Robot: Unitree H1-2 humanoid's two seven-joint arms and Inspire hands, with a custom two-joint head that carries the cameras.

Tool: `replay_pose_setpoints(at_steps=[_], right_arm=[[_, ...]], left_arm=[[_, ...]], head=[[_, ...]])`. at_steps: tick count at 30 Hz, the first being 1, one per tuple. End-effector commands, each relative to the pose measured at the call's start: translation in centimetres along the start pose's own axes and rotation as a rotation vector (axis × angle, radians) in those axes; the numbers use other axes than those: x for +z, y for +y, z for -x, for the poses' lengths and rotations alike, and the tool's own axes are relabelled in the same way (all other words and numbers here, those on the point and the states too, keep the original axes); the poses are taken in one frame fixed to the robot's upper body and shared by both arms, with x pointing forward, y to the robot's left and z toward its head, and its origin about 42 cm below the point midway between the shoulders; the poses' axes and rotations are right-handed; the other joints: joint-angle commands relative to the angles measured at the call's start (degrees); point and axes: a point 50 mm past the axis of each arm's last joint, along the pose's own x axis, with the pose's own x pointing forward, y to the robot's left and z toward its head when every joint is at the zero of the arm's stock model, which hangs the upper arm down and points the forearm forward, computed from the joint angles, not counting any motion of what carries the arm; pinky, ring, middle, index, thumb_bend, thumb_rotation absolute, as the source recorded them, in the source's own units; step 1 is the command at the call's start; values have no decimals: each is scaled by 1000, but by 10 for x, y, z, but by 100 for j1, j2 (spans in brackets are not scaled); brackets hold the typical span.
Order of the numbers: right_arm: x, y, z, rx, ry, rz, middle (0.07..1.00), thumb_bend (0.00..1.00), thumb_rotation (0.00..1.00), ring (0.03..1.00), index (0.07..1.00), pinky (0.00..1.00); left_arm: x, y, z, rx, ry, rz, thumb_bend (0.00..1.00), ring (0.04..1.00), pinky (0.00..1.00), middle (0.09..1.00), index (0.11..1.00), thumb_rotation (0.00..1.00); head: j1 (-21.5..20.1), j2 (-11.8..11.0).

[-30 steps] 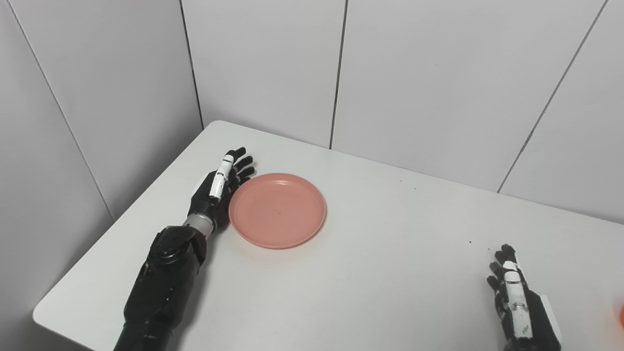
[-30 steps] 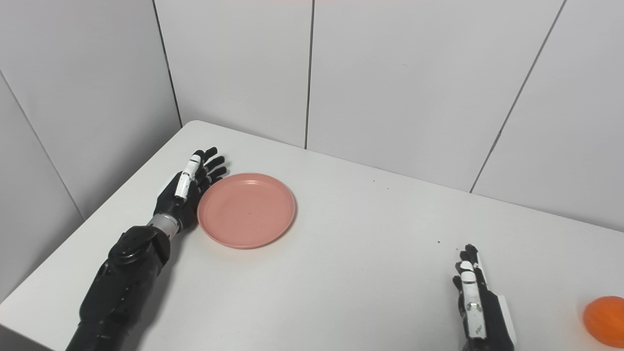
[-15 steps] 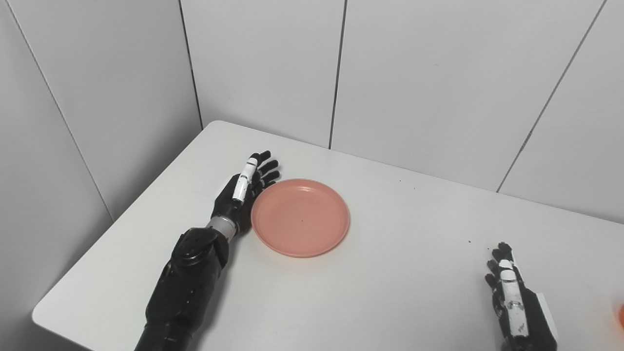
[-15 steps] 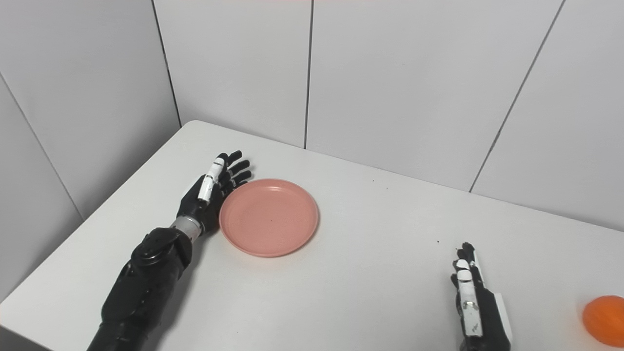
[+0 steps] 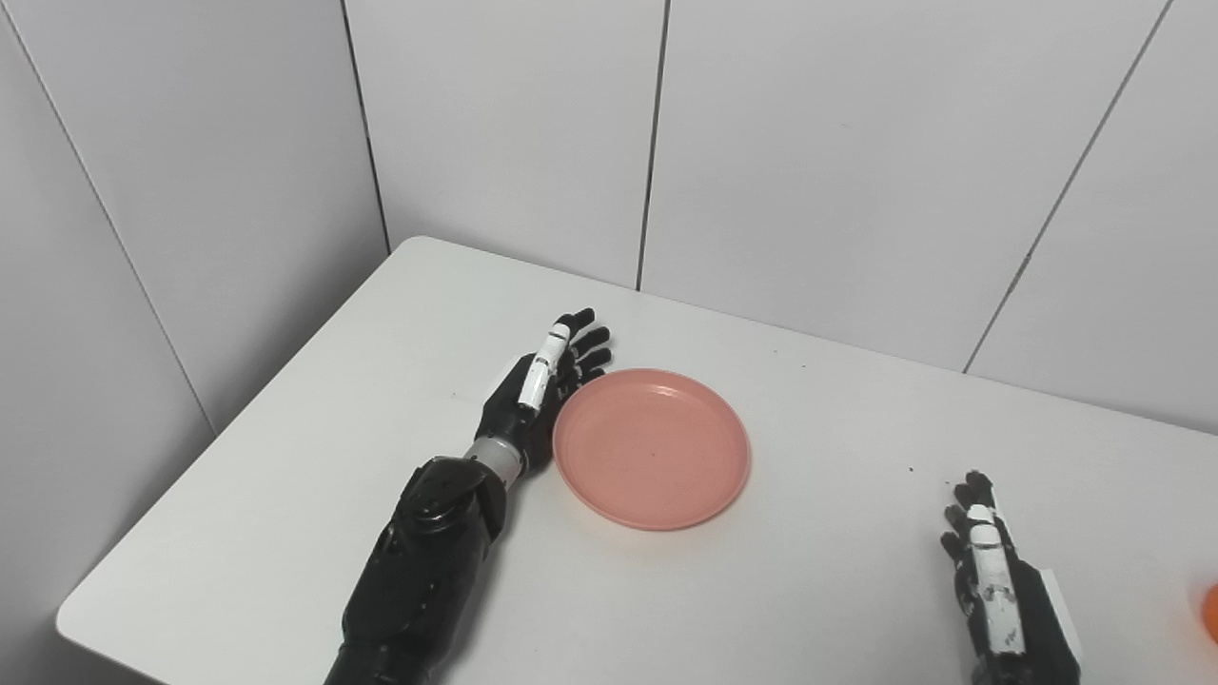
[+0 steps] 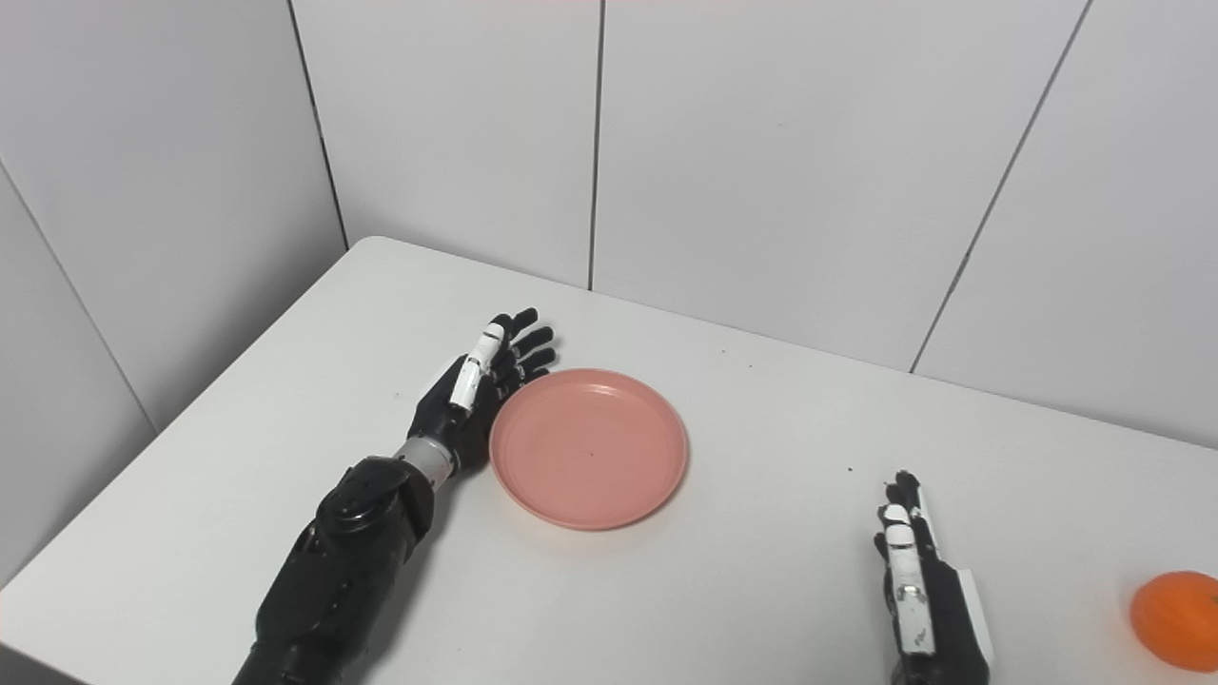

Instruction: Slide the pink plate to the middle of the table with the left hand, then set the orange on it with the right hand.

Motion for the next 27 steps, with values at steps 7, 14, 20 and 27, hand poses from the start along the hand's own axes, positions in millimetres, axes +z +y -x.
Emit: replay_pose_setpoints(at_steps=[7,14,20,27], right_arm=[[14,7,-4,1,-49,7,1000,164,1000,1000,1000,1000],[15,8,-4,10,-51,1,1000,184,1000,1000,1000,1000],[17,9,-3,3,-43,-6,1000,218,1000,1000,1000,1000],[20,12,-3,2,-43,-7,1000,208,1000,1000,1000,1000]], left_arm=[[-16,-28,0,-58,58,3,363,928,929,929,926,1000],[-17,-51,5,-88,59,-15,368,917,912,923,925,1000],[-19,-75,10,-142,43,-22,366,914,908,919,923,1000],[-24,-97,16,-164,25,-22,389,932,922,933,918,1000]], head=[[-117,84],[-194,155],[-262,216],[-396,320]])
